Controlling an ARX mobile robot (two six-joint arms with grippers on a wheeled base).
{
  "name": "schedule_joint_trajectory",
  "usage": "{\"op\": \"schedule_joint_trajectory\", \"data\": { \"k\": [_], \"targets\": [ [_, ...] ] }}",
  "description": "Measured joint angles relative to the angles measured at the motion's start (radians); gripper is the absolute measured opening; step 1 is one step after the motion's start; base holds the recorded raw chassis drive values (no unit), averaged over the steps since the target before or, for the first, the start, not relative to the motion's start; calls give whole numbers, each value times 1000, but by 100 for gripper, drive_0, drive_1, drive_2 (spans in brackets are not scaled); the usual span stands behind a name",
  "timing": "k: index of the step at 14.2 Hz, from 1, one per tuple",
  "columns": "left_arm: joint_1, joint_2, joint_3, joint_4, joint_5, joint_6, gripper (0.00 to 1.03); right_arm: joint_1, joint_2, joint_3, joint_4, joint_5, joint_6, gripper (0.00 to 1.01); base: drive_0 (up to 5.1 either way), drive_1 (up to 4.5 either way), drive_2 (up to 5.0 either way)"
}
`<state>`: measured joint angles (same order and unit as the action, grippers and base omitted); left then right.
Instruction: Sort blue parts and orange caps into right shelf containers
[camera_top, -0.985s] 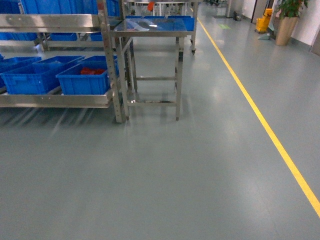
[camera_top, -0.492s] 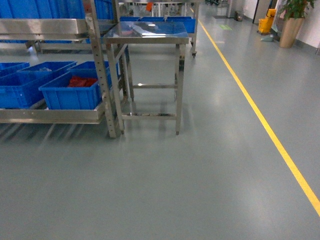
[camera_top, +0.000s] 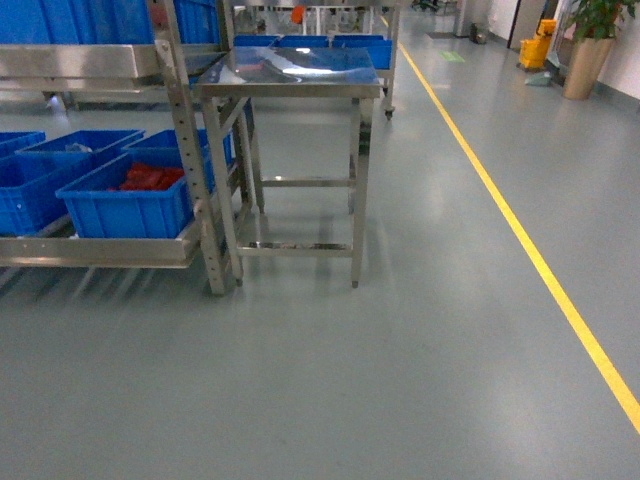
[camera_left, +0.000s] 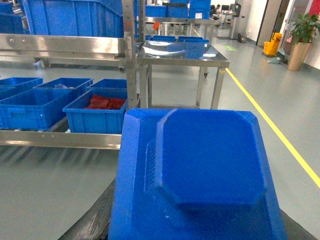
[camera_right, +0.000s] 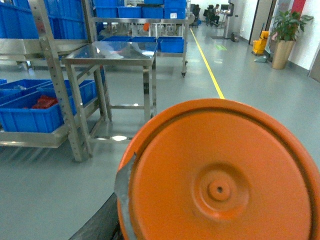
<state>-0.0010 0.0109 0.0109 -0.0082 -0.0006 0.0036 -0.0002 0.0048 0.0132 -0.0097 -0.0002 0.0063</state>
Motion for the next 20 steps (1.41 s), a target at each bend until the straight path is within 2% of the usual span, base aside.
{"op": "schedule_joint_trajectory", "data": {
  "k": [20],
  "targets": [
    [0, 0, 0, 4, 0, 0, 43, 0, 0, 0, 8, 0, 0, 45, 1, 419, -417]
  ]
}}
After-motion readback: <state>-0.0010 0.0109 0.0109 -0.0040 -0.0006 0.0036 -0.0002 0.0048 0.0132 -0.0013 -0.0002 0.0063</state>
